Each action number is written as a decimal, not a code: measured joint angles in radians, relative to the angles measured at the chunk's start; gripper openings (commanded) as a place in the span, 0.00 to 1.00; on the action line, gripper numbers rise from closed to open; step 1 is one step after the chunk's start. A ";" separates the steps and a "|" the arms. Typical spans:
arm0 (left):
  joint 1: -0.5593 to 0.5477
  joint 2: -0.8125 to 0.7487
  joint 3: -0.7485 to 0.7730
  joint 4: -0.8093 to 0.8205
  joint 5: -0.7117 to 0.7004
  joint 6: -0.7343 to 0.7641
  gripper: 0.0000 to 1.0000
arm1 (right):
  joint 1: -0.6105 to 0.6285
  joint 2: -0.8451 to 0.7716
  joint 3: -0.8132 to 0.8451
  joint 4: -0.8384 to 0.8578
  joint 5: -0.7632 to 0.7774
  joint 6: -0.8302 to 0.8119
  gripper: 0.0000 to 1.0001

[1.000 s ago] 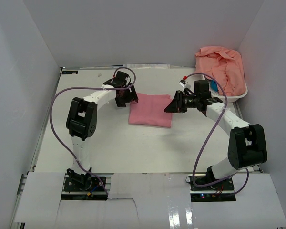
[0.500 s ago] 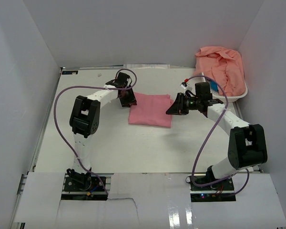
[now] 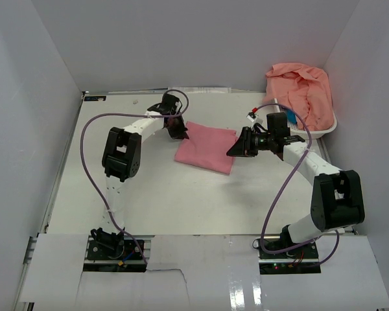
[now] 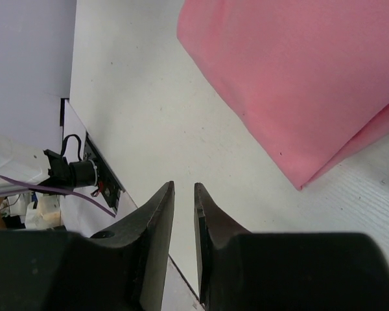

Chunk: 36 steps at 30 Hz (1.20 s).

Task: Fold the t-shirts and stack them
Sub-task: Put the neatly folded tshirt into the corner of the board with the left arm

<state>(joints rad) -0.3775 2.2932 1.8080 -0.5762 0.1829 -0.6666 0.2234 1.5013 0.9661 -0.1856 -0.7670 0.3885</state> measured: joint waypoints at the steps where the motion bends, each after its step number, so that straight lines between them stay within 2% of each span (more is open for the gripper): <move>1: 0.005 0.012 0.024 -0.018 0.000 0.001 0.00 | 0.000 -0.005 0.000 0.000 -0.001 0.000 0.25; 7: 0.081 0.064 0.172 -0.139 -0.112 0.053 0.00 | -0.001 -0.042 -0.002 0.000 -0.011 0.000 0.25; 13: 0.219 0.104 0.322 -0.236 -0.293 0.154 0.00 | -0.001 -0.074 -0.017 0.000 -0.023 0.000 0.25; 17: 0.306 0.108 0.372 -0.256 -0.389 0.222 0.00 | -0.001 -0.082 -0.028 0.000 -0.029 0.000 0.25; 23: 0.451 0.167 0.454 -0.222 -0.392 0.285 0.00 | -0.001 -0.084 -0.029 0.000 -0.039 -0.001 0.25; 30: 0.611 0.249 0.470 -0.088 -0.342 0.303 0.03 | -0.001 -0.084 -0.021 -0.040 -0.048 -0.006 0.25; 32: 0.644 0.264 0.492 -0.042 -0.327 0.306 0.16 | -0.001 -0.082 -0.008 -0.063 -0.049 -0.012 0.25; 34: 0.668 0.271 0.504 0.023 -0.314 0.304 0.40 | -0.001 -0.074 0.018 -0.085 -0.052 -0.026 0.25; 35: 0.676 0.271 0.504 0.051 -0.306 0.308 0.59 | -0.001 -0.072 0.028 -0.086 -0.052 -0.031 0.25; 36: 0.680 0.271 0.505 0.083 -0.301 0.312 0.67 | -0.001 -0.072 0.031 -0.085 -0.053 -0.034 0.25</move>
<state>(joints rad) 0.3023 2.5641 2.3135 -0.4934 -0.1181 -0.3546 0.2226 1.4296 0.9974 -0.2703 -0.8196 0.3546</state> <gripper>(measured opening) 0.487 0.248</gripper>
